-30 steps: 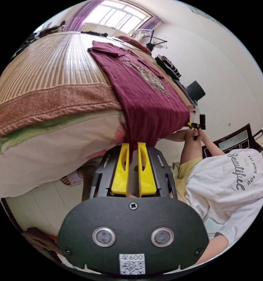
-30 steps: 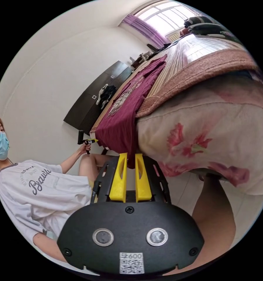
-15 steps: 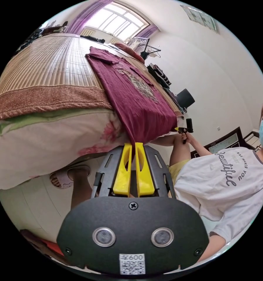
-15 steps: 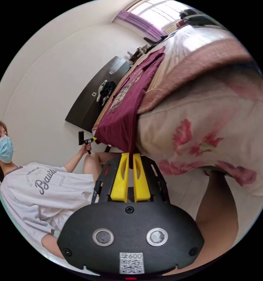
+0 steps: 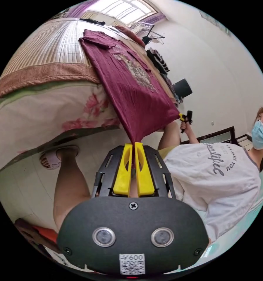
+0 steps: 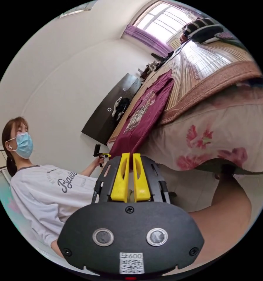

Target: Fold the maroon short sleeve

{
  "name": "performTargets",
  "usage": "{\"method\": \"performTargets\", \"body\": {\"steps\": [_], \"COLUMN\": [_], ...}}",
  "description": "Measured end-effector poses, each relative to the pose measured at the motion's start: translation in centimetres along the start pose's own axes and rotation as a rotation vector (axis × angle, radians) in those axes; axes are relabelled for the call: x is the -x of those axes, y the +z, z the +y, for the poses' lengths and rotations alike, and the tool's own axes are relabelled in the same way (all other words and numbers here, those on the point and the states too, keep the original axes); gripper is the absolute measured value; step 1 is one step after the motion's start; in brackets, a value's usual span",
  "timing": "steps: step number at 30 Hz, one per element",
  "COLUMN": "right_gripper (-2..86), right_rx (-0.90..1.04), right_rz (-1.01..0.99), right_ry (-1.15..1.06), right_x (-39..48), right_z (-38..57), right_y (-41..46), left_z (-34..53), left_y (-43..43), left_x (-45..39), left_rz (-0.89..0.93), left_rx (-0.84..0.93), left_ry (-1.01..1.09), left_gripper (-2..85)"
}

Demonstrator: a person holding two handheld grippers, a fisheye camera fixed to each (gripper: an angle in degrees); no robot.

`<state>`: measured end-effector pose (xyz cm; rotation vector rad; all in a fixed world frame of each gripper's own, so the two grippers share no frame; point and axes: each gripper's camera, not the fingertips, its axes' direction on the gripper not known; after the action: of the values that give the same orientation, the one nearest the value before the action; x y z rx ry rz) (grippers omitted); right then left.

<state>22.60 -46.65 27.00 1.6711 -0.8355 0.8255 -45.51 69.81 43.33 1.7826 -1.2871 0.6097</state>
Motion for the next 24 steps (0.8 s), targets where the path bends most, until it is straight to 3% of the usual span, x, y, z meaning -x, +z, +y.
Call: {"method": "performTargets", "body": {"steps": [3, 9, 14, 19, 24], "right_gripper": [-0.8, -0.8, -0.8, -0.8, -0.8], "right_rx": [-0.052, -0.045, -0.195, -0.342, -0.421], "right_rz": [-0.120, -0.164, -0.334, -0.464, -0.499], "right_ry": [-0.028, -0.212, -0.394, -0.484, -0.449], "right_x": [1.3, 8.1, 12.7, 13.2, 11.4], "right_z": [0.6, 1.2, 1.2, -0.5, -5.9], "right_y": [-2.7, -9.1, -15.6, -19.1, -19.7], "left_z": [2.0, 6.8, 9.1, 9.7, 6.7], "left_y": [-1.5, -5.6, -8.3, -11.3, -13.1], "left_x": [1.0, -1.8, -4.0, -3.7, -2.4], "left_rz": [0.204, 0.371, 0.498, 0.660, 0.689], "left_rx": [-0.100, -0.288, -0.444, -0.658, -0.713], "left_ry": [0.010, 0.146, 0.267, 0.381, 0.364], "left_gripper": [1.4, 1.3, 1.4, 1.5, 1.5]}}
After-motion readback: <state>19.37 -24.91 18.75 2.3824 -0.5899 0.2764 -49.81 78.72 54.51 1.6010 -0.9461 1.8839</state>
